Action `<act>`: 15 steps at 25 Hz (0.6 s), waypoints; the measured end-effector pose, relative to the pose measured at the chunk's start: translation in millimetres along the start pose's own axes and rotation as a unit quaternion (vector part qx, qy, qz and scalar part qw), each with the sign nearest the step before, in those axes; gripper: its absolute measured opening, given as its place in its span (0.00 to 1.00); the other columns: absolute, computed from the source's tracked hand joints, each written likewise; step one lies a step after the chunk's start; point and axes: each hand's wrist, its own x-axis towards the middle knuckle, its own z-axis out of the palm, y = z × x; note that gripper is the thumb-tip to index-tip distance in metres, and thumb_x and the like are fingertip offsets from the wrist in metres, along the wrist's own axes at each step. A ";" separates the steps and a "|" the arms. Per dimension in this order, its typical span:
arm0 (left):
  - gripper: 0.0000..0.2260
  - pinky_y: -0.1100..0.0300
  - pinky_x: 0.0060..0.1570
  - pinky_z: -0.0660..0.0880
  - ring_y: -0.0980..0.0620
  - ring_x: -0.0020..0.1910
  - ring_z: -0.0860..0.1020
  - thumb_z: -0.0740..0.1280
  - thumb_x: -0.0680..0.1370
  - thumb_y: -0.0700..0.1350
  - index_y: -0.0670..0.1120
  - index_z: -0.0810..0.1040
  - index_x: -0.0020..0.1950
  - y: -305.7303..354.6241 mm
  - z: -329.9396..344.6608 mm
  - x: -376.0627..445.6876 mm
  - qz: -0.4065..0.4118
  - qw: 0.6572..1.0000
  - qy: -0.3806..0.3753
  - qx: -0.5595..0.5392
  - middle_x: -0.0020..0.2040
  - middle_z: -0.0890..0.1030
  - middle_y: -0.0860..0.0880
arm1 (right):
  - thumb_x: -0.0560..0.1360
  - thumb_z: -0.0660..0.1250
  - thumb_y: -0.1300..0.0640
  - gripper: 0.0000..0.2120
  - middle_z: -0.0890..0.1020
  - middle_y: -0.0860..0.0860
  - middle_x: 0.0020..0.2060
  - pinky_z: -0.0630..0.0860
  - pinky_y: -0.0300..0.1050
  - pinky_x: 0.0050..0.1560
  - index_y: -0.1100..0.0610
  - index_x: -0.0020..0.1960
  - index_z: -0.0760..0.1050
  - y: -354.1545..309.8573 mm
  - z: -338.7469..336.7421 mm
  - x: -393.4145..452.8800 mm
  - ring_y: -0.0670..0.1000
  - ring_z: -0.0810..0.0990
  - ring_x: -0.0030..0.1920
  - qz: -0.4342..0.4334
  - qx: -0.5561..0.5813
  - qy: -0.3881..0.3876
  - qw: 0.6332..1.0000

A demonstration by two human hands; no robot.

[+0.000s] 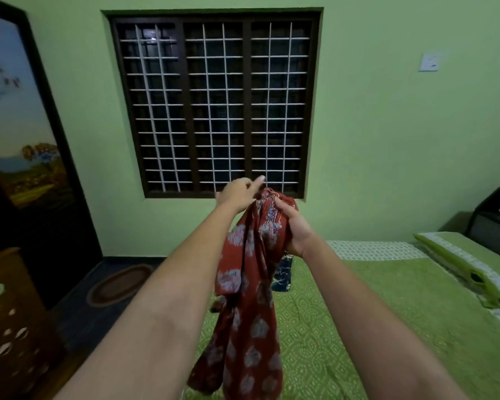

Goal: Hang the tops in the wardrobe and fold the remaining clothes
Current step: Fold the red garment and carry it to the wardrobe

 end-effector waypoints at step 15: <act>0.28 0.45 0.59 0.74 0.40 0.56 0.79 0.65 0.74 0.64 0.40 0.82 0.57 -39.1 127.4 -71.1 -0.333 0.702 -0.134 -0.615 0.56 0.81 0.38 | 0.76 0.64 0.47 0.20 0.82 0.57 0.46 0.78 0.52 0.55 0.64 0.57 0.76 -9.2 -58.5 15.2 0.56 0.83 0.45 0.047 0.056 -0.069 0.995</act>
